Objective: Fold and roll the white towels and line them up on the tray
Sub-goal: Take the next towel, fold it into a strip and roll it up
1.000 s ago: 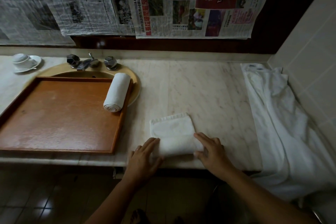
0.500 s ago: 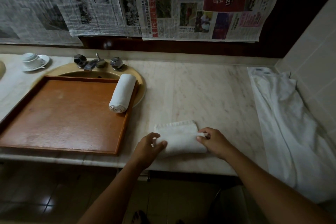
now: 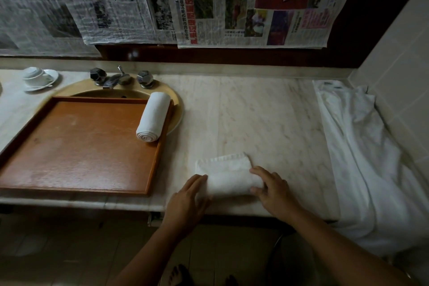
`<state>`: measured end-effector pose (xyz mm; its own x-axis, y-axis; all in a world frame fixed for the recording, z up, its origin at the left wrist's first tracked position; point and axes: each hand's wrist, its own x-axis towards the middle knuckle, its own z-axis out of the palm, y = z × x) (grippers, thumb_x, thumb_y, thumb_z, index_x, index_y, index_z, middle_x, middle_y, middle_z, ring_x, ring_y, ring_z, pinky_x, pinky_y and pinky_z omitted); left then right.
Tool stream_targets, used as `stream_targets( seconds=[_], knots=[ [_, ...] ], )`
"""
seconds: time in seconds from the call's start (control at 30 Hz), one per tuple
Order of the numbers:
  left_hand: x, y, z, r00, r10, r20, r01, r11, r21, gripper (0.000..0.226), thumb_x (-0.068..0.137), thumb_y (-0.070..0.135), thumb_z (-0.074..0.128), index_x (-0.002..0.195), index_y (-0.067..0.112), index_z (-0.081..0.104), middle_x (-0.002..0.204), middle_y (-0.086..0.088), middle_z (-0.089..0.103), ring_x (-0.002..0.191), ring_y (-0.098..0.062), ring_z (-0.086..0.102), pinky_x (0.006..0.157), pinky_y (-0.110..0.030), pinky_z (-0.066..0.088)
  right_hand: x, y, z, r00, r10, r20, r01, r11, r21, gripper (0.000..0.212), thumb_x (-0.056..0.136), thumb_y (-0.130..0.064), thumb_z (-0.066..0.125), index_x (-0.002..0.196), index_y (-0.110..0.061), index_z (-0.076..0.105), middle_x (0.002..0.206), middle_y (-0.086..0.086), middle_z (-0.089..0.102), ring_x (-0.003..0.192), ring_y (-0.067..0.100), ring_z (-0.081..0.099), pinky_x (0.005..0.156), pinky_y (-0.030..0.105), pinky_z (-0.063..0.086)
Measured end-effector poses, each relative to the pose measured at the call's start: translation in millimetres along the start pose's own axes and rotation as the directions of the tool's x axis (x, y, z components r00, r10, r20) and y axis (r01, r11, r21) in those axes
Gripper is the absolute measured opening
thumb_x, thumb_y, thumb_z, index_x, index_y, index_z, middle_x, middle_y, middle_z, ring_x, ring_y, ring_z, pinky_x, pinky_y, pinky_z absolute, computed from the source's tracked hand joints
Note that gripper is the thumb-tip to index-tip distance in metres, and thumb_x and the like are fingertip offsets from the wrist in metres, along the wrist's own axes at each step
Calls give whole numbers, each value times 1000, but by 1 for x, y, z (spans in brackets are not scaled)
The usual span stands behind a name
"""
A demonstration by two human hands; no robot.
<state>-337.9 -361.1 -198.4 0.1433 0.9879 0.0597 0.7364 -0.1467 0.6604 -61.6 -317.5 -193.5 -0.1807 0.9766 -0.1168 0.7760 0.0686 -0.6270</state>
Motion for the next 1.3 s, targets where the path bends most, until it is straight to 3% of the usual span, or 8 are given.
stream_targets(
  seconds=[0.2, 0.3, 0.4, 0.53, 0.7, 0.87, 1.1, 1.3],
  knots=[
    [19, -5, -9, 970, -202, 134, 231, 937, -262, 42, 92, 51, 61, 129, 30, 57, 113, 8, 65, 95, -10, 64, 71, -18, 49, 15, -8, -12, 982, 89, 168, -125, 968, 219, 35, 95, -39, 61, 129, -33, 55, 125, -4, 61, 107, 13, 58, 88, 29, 50],
    [30, -5, -13, 959, -230, 166, 272, 912, -305, 43, 90, 50, 64, 125, 26, 60, 114, 4, 65, 97, -11, 63, 71, -15, 47, 30, -12, -15, 968, 166, 187, -199, 964, 175, 38, 92, -46, 62, 127, -34, 55, 126, -3, 61, 109, 16, 58, 94, 40, 51],
    [33, -4, -11, 972, -232, -18, 224, 953, -203, 45, 85, 48, 72, 123, 30, 56, 123, 11, 52, 102, -9, 55, 81, -28, 51, 34, -24, -13, 974, 224, 35, -224, 975, -6, 39, 91, -48, 61, 127, -41, 48, 121, -14, 52, 116, 19, 45, 98, 38, 39],
    [26, 4, -8, 984, -58, -167, 74, 993, 91, 32, 89, 58, 57, 112, 36, 62, 114, 14, 61, 97, -8, 57, 81, -33, 50, 10, -34, 1, 979, -90, -181, 27, 946, -324, 26, 95, -37, 52, 118, -35, 62, 130, -16, 53, 113, 23, 45, 83, 36, 30],
    [-1, -3, -4, 999, 15, -33, -8, 979, 202, 64, 90, 65, 49, 145, 32, 46, 149, 10, 48, 118, -12, 57, 97, -38, 48, -10, -11, -4, 992, -122, 22, 123, 964, -234, 54, 89, -46, 59, 140, -37, 45, 152, -20, 35, 126, 12, 33, 100, 35, 26],
    [-5, -5, -4, 986, -166, 33, 169, 977, -133, 60, 88, 66, 56, 140, 36, 48, 132, 8, 60, 106, -10, 63, 84, -32, 58, -3, -18, -16, 983, 113, 142, -129, 986, 107, 46, 78, -55, 67, 119, -62, 47, 123, -2, 57, 108, 16, 56, 102, 43, 46],
    [22, 3, -21, 926, -349, 142, 374, 898, -233, 58, 87, 66, 55, 125, 23, 62, 112, 1, 67, 102, -16, 63, 87, -40, 55, 32, -43, -33, 936, 253, 244, -293, 945, 147, 37, 94, -37, 63, 126, -20, 60, 123, 5, 62, 106, 19, 58, 89, 34, 49],
    [45, 18, -38, 774, -552, 310, 609, 782, -131, 52, 92, 50, 65, 98, -1, 64, 90, -16, 69, 75, -27, 70, 60, -36, 56, 46, -48, -32, 859, 442, 260, -467, 883, 41, 60, 91, -50, 61, 126, -1, 59, 123, 14, 63, 105, 28, 61, 80, 29, 42]
  ],
)
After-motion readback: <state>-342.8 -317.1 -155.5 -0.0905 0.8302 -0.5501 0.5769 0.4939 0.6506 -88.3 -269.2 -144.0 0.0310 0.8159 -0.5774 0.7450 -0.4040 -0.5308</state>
